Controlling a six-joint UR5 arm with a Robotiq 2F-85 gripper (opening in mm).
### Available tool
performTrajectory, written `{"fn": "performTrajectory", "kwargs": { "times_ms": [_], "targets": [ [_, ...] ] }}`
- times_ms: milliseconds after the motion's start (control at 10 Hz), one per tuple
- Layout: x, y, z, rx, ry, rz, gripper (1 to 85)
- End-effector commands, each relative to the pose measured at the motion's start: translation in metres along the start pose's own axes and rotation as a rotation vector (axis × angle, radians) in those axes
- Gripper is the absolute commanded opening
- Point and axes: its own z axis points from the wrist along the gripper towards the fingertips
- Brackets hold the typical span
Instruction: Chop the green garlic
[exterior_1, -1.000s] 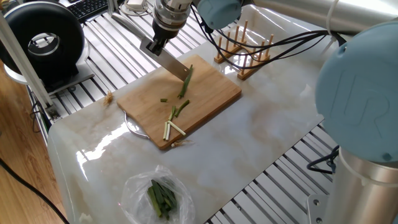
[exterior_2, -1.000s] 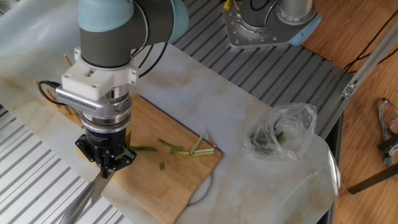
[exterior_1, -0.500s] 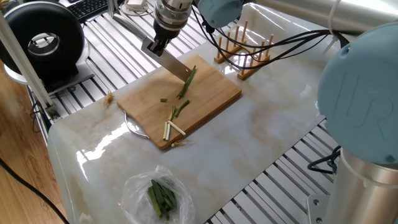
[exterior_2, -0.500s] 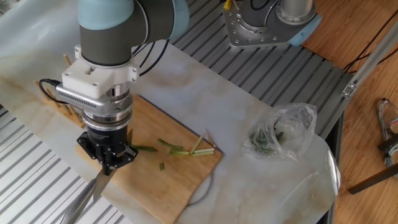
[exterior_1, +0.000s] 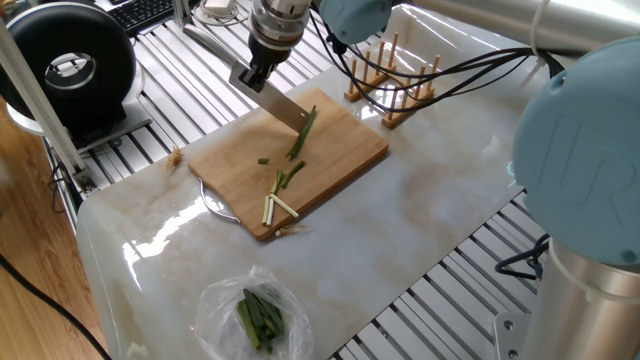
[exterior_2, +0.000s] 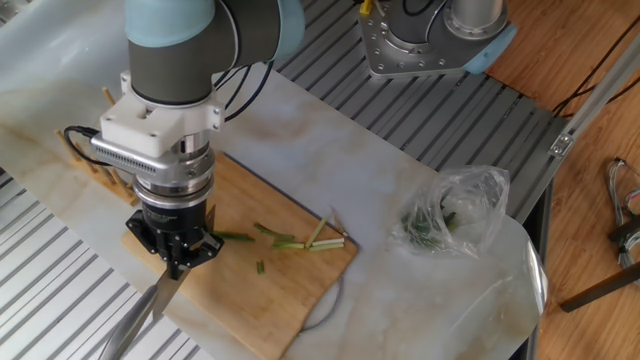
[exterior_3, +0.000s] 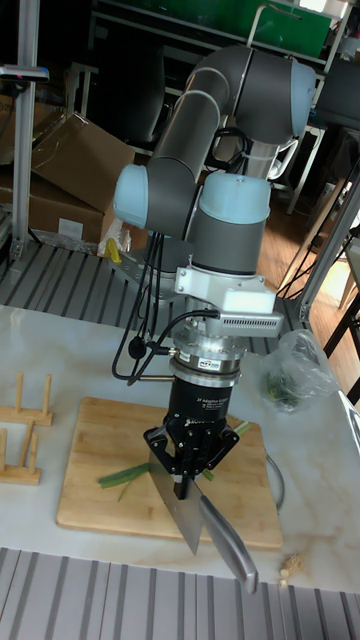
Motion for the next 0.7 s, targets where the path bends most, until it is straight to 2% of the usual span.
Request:
{"fn": "performTrajectory", "kwargs": {
  "times_ms": [0, 600],
  "targets": [
    [0.0028, -0.0015, -0.0009, -0.003, 0.004, 0.007, 1.3],
    [0.0091, -0.0031, -0.0006, -0.002, 0.013, 0.003, 1.3]
  ]
}}
